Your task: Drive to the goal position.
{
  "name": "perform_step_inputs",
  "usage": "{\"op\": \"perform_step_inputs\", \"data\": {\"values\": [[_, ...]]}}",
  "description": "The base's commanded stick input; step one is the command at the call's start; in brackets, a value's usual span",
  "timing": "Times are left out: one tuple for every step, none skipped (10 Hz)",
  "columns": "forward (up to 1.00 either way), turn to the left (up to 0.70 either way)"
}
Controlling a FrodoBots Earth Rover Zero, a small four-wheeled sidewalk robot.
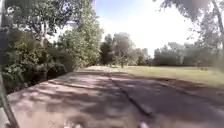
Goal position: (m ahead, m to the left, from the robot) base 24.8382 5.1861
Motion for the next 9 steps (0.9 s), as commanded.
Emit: {"op": "perform_step_inputs", "data": {"values": [[0.7, 0.0], [0.7, 0.0], [0.7, 0.0], [0.7, 0.0], [0.7, 0.0], [0.7, 0.0], [0.7, 0.0], [0.7, 0.0], [0.7, 0.0]]}}
